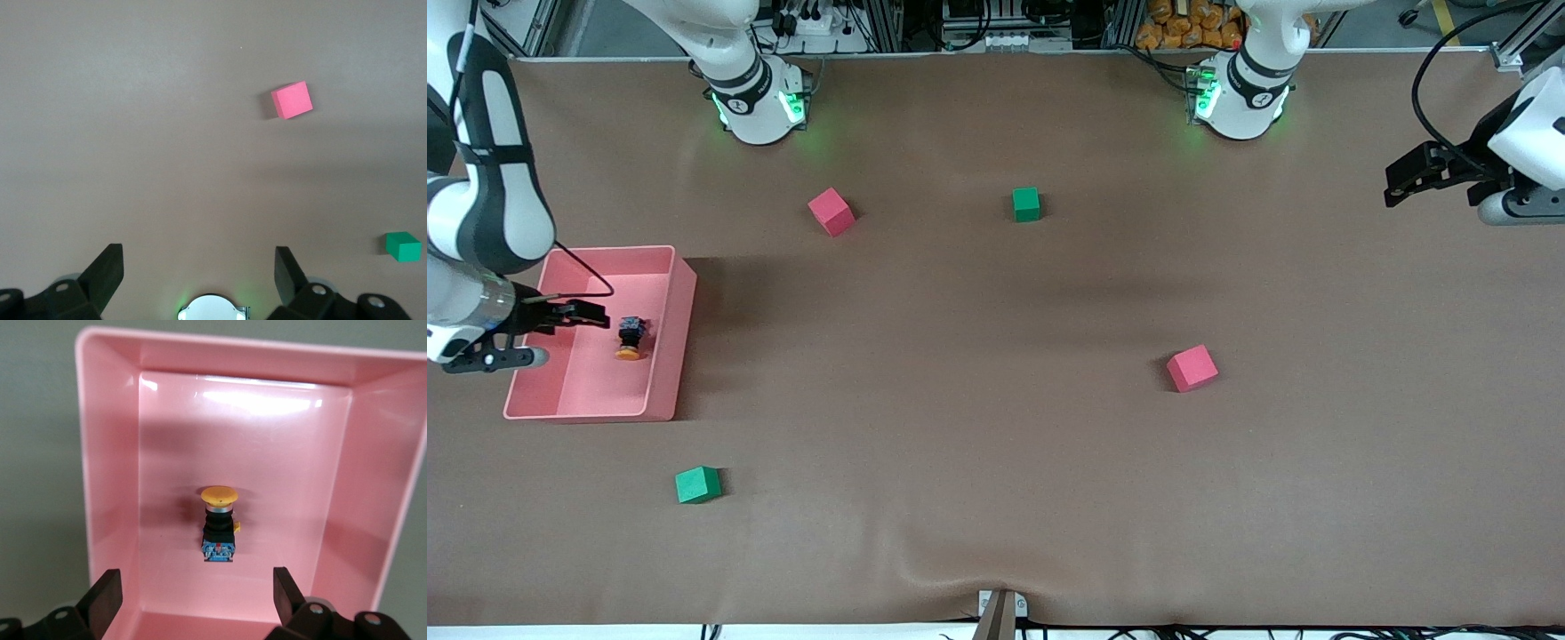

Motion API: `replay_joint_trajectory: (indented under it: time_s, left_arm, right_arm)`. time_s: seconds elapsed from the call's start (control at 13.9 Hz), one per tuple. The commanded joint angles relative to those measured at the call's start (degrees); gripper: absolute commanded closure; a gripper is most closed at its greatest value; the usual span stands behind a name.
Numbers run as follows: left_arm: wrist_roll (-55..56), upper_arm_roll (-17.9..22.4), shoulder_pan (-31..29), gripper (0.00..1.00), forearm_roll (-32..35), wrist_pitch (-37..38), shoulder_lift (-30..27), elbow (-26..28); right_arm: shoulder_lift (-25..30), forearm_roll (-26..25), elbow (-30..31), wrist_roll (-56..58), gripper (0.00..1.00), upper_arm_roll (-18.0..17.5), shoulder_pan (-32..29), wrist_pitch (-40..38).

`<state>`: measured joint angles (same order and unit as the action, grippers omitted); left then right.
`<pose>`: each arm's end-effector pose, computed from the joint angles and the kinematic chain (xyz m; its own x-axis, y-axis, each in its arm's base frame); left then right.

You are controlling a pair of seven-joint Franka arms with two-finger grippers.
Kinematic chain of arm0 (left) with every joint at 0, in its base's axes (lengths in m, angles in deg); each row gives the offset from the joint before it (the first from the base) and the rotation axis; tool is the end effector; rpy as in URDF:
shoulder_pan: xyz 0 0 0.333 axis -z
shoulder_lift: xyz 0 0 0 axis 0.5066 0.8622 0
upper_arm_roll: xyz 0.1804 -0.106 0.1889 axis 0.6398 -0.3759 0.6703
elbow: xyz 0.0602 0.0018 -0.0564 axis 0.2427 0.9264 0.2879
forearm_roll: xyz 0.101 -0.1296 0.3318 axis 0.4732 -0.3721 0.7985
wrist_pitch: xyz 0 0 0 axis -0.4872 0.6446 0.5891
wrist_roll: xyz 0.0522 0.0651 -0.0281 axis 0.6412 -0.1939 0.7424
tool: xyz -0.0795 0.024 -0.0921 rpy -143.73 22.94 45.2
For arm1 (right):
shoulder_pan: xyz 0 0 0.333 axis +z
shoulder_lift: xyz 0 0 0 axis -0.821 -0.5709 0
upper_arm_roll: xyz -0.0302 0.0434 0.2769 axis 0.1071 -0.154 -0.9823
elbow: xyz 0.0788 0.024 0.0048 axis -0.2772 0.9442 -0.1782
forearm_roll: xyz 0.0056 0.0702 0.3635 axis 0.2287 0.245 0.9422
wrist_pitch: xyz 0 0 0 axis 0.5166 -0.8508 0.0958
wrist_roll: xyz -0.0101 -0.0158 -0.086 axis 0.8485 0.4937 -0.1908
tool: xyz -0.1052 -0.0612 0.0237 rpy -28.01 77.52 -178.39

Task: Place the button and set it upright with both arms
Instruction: 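Lower the right gripper into the bin and grasp the yellow button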

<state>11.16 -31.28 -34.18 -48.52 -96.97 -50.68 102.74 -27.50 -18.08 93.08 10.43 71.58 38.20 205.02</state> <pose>0.5011 -0.0406 0.5822 0.9957 -0.0087 -0.0919 -0.0117 -0.9994 -0.0319 0.5371 -0.1640 0.2769 0.9847 0.1180 -0.1280 0.1169 -0.9930 -0.0161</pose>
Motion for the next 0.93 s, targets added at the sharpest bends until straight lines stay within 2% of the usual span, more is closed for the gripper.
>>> replay_joint_trajectory:
  time_s: [0.0, 0.36, 0.5, 0.65, 0.86]
  left_arm:
    - [-0.84, -0.16, 0.05, 0.00, -0.43, 0.80, -0.05, 0.12]
    - [-0.75, -0.77, 0.23, 0.00, -0.43, 0.80, 0.31, 0.91]
    - [-0.75, -0.77, 0.23, 0.00, -0.43, 0.80, 0.13, 0.82]
    - [-0.75, -0.77, 0.14, 0.00, -0.43, 0.71, 0.22, 0.82]
    - [-0.75, -0.86, 0.23, 0.00, -0.43, 0.80, 0.22, 0.82]
  right_arm:
    - [-2.10, 0.90, 2.59, 3.08, 0.00, -0.87, -2.43, 5.08]
    - [-7.74, 1.42, 2.59, 3.08, 0.00, -0.87, -4.02, 9.83]
    - [-9.49, 4.48, 2.59, 3.08, 0.00, -0.87, -4.11, 9.84]
    - [-10.90, 5.12, 2.42, 3.08, 0.00, -0.87, -4.02, 10.63]
    - [-11.96, 5.12, 1.72, 3.17, 0.06, -0.87, -4.02, 10.71]
